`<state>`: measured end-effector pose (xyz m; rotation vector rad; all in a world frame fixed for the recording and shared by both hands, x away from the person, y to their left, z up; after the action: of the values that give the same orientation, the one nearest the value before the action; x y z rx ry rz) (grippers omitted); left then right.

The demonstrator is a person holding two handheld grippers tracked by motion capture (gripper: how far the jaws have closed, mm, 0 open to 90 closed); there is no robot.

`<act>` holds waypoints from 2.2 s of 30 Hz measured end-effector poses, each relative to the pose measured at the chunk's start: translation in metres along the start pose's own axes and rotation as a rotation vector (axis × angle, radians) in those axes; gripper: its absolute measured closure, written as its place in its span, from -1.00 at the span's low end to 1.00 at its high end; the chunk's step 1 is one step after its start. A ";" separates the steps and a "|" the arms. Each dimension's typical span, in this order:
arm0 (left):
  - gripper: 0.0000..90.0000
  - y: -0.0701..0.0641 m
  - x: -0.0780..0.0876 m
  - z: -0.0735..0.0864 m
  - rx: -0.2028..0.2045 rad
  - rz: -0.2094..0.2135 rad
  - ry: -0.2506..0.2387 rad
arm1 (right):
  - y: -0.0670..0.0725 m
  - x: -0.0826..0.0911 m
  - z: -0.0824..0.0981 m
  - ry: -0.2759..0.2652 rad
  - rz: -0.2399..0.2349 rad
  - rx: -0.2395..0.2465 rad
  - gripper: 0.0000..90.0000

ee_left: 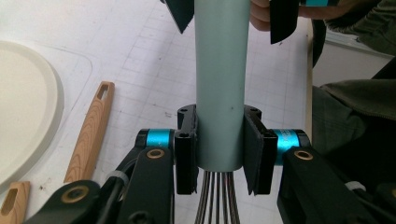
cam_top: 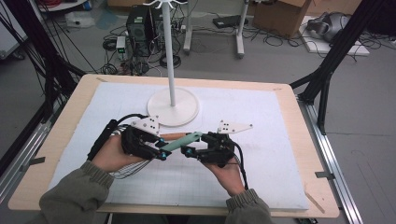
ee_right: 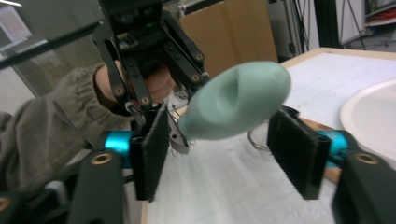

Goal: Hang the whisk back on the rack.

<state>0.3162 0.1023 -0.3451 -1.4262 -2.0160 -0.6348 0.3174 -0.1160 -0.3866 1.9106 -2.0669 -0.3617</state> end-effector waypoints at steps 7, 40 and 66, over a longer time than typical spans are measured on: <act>0.54 -0.001 -0.002 -0.003 -0.003 -0.009 -0.005 | -0.003 -0.003 -0.001 -0.028 -0.026 -0.018 0.21; 0.39 0.000 0.011 -0.019 0.083 0.115 -0.159 | 0.020 -0.008 -0.066 -0.041 -0.128 0.109 0.46; 0.40 -0.004 0.014 -0.024 0.121 0.173 -0.225 | 0.026 -0.025 -0.071 0.044 -0.178 0.148 0.46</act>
<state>0.3138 0.0942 -0.3185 -1.6363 -2.0313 -0.2840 0.3226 -0.0874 -0.3119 2.1769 -1.9495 -0.2092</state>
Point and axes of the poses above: each handheld gripper's, and its own axes: x roughly backward along the jaws, z roughly out of its underside, y roughly to its left, the point moved 3 cm from there along -x, roughly forward along the jaws, and after that the axes turned 8 degrees about -z, right-handed, at the moved point
